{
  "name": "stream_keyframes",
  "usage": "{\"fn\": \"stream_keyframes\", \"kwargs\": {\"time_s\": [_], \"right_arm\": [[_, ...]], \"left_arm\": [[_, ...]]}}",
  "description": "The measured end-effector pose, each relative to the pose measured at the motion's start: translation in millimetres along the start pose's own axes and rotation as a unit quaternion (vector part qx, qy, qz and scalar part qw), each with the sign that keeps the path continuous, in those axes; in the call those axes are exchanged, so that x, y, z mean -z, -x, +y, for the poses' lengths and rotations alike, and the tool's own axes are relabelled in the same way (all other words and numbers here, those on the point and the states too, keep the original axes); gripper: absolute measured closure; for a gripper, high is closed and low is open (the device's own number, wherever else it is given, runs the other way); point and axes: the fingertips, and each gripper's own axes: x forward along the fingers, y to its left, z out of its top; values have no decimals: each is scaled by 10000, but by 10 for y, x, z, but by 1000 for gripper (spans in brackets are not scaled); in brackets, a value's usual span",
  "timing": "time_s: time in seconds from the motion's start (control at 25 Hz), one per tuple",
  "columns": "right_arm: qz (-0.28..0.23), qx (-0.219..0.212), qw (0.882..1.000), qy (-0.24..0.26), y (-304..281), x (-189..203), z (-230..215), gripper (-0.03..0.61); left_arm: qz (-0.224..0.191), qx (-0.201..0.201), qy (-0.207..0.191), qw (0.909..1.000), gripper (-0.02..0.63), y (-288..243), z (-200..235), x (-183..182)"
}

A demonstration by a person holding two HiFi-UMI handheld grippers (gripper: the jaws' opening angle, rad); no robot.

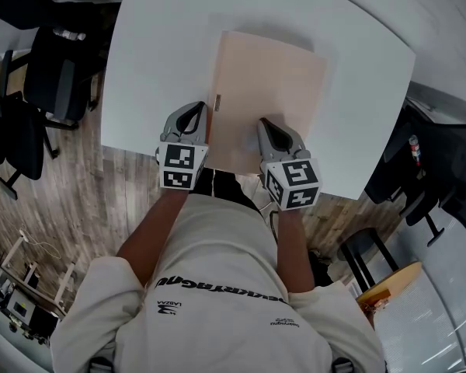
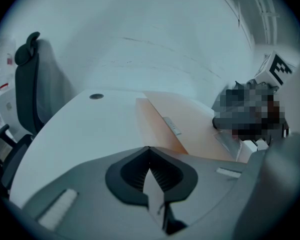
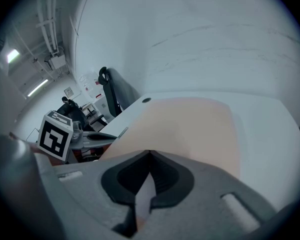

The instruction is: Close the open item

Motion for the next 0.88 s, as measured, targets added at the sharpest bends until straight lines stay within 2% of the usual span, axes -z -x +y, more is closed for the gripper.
{"fn": "stream_keyframes", "kwargs": {"time_s": [0.88], "right_arm": [[282,-81,9995,137,-109,51,52,580]], "left_arm": [[-12,40,-79,10000,615,-31,0,-9]]}}
